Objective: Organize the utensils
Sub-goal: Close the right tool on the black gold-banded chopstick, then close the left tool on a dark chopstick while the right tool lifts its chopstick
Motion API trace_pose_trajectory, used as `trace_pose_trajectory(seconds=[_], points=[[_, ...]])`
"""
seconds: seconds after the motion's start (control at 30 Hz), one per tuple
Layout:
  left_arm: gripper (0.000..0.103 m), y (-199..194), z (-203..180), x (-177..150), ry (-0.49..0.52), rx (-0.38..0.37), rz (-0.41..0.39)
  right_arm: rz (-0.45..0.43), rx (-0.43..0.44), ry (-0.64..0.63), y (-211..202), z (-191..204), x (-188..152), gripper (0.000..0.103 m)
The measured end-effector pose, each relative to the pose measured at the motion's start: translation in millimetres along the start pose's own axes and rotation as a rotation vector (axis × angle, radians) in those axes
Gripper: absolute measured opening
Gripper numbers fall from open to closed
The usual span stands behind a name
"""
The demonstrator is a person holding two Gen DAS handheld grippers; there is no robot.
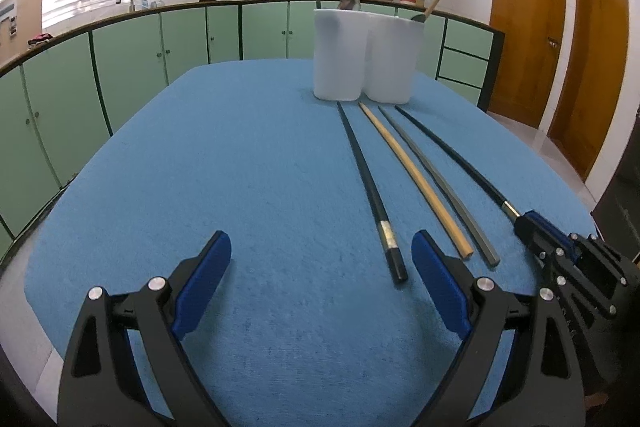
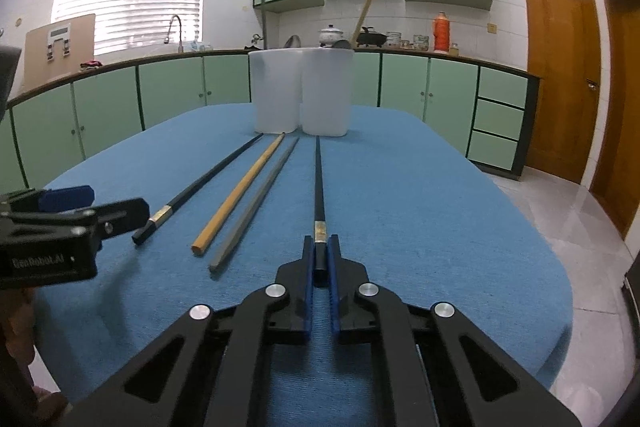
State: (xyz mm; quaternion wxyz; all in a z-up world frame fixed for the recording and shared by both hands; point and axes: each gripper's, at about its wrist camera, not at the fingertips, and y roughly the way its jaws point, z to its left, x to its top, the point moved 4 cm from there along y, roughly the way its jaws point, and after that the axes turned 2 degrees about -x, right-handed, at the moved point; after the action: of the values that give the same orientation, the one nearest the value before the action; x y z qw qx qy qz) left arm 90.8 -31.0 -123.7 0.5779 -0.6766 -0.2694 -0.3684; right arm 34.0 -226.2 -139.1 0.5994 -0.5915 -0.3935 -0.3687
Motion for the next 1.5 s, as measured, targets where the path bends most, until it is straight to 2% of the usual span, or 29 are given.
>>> trace_pose_trajectory(seconds=[0.03,0.13,0.37,0.47,0.67,0.77,0.8,0.83,1.03,1.2,1.5], points=[[0.078,-0.4,0.0,-0.9,0.002,-0.002,0.003,0.0,-0.002,0.002,-0.3,-1.1,-0.3,0.007],[0.073,3.2,-2.9,-2.4,0.01,-0.013,0.02,0.0,-0.005,0.003,-1.4,-3.4,-1.8,0.007],[0.065,5.8,-13.9,-4.8,0.032,-0.028,0.023,0.002,-0.001,0.016,-2.0,-6.9,-4.8,0.007],[0.058,5.8,-19.9,-8.0,0.038,-0.03,0.019,0.001,0.001,0.023,-2.3,-9.0,-5.7,0.007],[0.038,3.9,-26.2,-10.6,0.04,-0.039,0.011,-0.001,0.003,0.037,-4.2,-11.7,-6.9,0.007],[0.021,3.2,-30.2,-11.9,0.05,-0.049,0.01,-0.003,0.002,0.043,-5.2,-13.5,-7.5,0.007],[0.012,2.4,-30.5,-12.0,0.052,-0.054,0.011,-0.004,0.001,0.044,-5.8,-14.0,-7.9,0.007],[0.009,2.3,-31.5,-12.1,0.054,-0.058,0.011,-0.006,0.001,0.045,-6.5,-14.7,-7.9,0.007],[0.006,-2.5,-29.5,-10.3,0.05,-0.036,-0.004,-0.026,-0.017,0.039,-12.6,-19.8,-4.0,0.007],[0.006,-24.7,-29.2,4.8,0.079,-0.011,-0.089,-0.068,-0.031,0.029,-24.3,-24.7,7.5,0.007],[0.006,-70.6,-22.5,48.5,0.092,0.011,-0.246,-0.154,-0.026,0.02,-53.1,-39.7,52.8,0.007]])
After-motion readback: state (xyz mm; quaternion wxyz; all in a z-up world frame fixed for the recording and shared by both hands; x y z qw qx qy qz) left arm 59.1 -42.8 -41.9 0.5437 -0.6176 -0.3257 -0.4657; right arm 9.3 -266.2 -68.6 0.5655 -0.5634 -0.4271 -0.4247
